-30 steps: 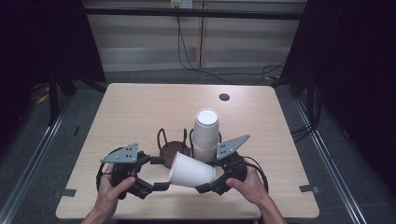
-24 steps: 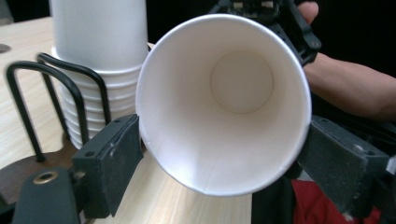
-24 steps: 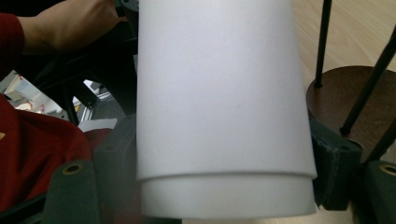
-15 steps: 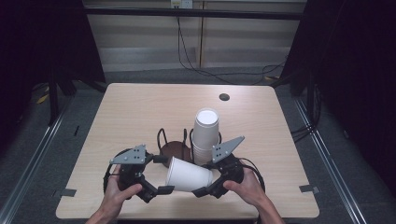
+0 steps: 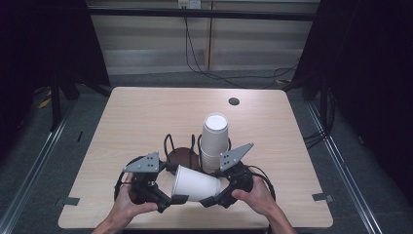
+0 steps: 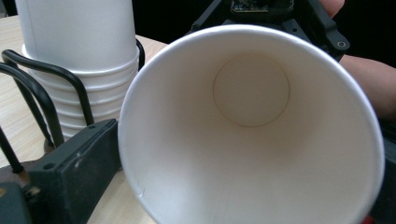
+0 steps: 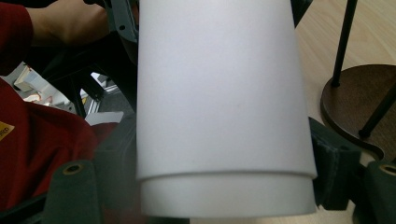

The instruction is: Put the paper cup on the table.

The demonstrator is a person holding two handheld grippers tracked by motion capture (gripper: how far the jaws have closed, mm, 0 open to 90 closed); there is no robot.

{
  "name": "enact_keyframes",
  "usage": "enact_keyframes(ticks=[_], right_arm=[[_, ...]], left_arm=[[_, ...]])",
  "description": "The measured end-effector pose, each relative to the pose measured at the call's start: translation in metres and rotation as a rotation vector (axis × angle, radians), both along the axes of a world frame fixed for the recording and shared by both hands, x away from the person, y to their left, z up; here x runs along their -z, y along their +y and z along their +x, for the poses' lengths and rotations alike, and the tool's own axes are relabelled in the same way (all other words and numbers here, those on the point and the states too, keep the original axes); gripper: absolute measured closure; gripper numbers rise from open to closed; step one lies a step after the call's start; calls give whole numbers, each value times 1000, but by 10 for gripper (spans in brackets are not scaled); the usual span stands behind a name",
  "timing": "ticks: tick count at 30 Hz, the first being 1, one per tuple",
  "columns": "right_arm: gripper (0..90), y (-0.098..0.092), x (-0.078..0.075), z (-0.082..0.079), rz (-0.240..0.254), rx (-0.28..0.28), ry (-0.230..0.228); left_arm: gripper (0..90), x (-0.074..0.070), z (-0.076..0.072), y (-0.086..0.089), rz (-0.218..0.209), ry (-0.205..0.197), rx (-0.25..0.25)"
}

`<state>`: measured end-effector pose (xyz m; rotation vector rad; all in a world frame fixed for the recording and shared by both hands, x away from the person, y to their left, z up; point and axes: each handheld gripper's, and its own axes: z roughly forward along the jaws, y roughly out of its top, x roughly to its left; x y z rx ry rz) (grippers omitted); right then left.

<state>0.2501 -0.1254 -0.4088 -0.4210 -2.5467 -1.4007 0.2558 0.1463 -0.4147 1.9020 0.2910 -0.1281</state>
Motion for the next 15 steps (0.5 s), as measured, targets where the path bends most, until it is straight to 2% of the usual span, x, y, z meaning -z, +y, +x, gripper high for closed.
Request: enact_keyframes(ticks=[2, 11, 15], right_arm=[[249, 1, 0, 0, -2, 0, -3], [249, 2, 3, -1, -8, 0, -5], [250, 2, 5, 0, -12, -9, -1]], left_arm=[[43, 2, 0, -2, -7, 1, 21], [47, 4, 1, -3, -6, -5, 36], [66, 4, 3, -3, -14, 8, 51]])
